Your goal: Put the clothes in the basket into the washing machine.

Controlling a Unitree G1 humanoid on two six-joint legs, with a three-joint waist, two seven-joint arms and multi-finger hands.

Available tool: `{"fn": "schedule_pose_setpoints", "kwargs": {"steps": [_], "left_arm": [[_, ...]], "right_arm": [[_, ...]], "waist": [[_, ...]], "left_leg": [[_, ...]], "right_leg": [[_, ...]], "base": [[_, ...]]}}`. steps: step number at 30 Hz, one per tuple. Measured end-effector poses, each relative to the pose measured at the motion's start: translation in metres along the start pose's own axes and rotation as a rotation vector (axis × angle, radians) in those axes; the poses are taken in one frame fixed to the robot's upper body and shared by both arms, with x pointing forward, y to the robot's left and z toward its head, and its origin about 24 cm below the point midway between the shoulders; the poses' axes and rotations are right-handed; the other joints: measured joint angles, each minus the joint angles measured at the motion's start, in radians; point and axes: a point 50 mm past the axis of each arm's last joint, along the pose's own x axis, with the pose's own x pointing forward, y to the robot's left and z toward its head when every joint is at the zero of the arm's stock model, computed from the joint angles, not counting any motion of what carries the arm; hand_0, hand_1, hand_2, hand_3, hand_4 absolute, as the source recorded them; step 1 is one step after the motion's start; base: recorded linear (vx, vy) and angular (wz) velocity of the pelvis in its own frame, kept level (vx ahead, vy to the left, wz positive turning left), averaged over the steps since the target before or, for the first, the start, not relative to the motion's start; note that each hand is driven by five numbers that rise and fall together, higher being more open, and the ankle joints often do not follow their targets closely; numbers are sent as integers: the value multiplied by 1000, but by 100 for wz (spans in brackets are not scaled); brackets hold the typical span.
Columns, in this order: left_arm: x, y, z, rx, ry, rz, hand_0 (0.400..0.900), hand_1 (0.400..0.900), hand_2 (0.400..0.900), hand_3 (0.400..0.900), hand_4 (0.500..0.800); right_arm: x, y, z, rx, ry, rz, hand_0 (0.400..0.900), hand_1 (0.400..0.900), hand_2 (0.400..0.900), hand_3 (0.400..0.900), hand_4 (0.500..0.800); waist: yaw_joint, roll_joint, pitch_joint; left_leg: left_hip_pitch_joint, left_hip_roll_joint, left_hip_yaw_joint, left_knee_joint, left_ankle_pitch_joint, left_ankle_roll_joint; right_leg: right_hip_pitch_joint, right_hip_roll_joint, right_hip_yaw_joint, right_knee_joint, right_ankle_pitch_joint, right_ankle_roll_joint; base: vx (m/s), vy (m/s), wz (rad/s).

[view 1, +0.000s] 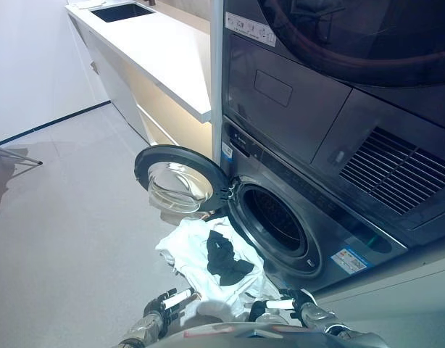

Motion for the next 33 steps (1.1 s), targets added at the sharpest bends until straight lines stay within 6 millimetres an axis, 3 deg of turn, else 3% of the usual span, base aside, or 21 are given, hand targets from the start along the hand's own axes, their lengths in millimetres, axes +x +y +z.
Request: {"fn": "schedule_pose_setpoints", "kwargs": {"steps": [12, 14, 17, 19, 22, 25, 30, 33], "left_arm": [[-1, 4, -3, 5, 15, 12, 900, 900, 900, 900, 800], [0, 4, 0, 4, 0, 18, 900, 900, 900, 900, 800], [1, 3, 21, 4, -98, 24, 900, 900, 900, 900, 800], [-2, -3, 55, -10, -254, 19, 900, 900, 900, 900, 800], [-23, -20, 136, -46, -615, -30, 900, 900, 900, 900, 800], [-49, -29, 183, -83, -836, -72, 900, 900, 900, 900, 800], [-121, -57, 262, -85, -1246, -170, 900, 900, 900, 900, 800], [-170, -81, 303, -60, -1469, -240, 900, 900, 900, 900, 800]], "right_arm": [[0, 1, 2, -11, -9, 2, 900, 900, 900, 900, 800], [0, 2, 10, -45, -46, 7, 900, 900, 900, 900, 800], [-1, 4, 41, -83, -185, 12, 900, 900, 900, 900, 800], [-6, 3, 78, -137, -324, -2, 900, 900, 900, 900, 800], [-25, -7, 156, -217, -598, -61, 900, 900, 900, 900, 800], [-51, -13, 217, -301, -791, -113, 900, 900, 900, 900, 800], [-122, -44, 321, -407, -1112, -345, 900, 900, 900, 900, 800], [-174, -74, 370, -478, -1226, -556, 900, 900, 900, 900, 800]], "waist": [[1, -4, -2], [0, -8, 2], [0, -17, 24], [5, -31, 65], [26, -47, 190], [46, -50, 260], [106, -46, 394], [133, -45, 498]], "left_leg": [[-2, 0, 0, 0, -2, 2], [-13, -1, -2, 3, 1, -1], [-58, -3, -7, 17, 9, 0], [-141, -2, -15, 72, 3, 6], [-336, 7, -59, 206, -5, 18], [-484, 20, -90, 282, -4, 17], [-810, 37, -155, 425, 5, 18], [-981, 38, -193, 525, 10, 26]], "right_leg": [[-2, 0, 0, 0, 0, 0], [-13, 0, 1, 2, 0, 0], [-57, -2, 8, 19, 3, -4], [-131, -19, 25, 62, 3, -4], [-279, -43, 36, 143, 6, -8], [-386, -42, 27, 176, 2, -3], [-663, -82, -6, 322, -22, -26], [-813, -114, -39, 440, -59, -72]], "base": [[-6, 1, 0], [-104, 19, 1], [-270, -8, 7], [-402, -59, 20], [-236, -58, 27], [-179, -32, 26], [-240, -67, 39], [-226, -16, 29]]}}
